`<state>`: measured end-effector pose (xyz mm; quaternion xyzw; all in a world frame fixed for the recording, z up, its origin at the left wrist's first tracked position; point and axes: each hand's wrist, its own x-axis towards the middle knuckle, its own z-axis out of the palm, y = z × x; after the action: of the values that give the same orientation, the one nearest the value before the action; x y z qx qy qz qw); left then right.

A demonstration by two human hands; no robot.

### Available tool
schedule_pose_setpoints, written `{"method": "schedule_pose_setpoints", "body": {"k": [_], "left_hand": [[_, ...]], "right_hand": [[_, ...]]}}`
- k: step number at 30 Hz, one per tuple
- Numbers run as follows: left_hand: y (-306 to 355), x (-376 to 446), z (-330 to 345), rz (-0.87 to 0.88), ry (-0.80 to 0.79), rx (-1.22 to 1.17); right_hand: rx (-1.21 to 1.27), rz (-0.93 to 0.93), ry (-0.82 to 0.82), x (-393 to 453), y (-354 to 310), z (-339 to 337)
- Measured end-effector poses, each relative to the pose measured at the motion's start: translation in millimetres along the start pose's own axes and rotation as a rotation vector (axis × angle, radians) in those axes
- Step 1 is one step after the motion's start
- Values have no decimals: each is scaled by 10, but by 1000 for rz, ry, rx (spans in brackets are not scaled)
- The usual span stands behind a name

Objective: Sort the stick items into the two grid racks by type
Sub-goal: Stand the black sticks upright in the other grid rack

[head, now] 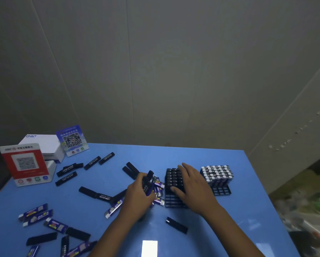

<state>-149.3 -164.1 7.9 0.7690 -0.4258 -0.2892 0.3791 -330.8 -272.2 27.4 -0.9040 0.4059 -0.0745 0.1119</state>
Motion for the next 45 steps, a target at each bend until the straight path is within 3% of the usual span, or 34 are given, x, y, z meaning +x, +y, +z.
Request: {"method": "schedule_pose_setpoints", "body": {"k": [17, 33, 42, 45], "left_hand": [[710, -480, 839, 5, 39, -21], [856, -452, 796, 91, 5, -28], [1057, -448, 1042, 102, -10, -40], [1114, -418, 1146, 97, -5, -22]], "right_hand": [[270, -47, 86, -548, 571, -492], [864, 87, 39, -608, 409, -589], [1042, 184, -69, -569, 739, -683], [1117, 238, -31, -519, 874, -781]]}}
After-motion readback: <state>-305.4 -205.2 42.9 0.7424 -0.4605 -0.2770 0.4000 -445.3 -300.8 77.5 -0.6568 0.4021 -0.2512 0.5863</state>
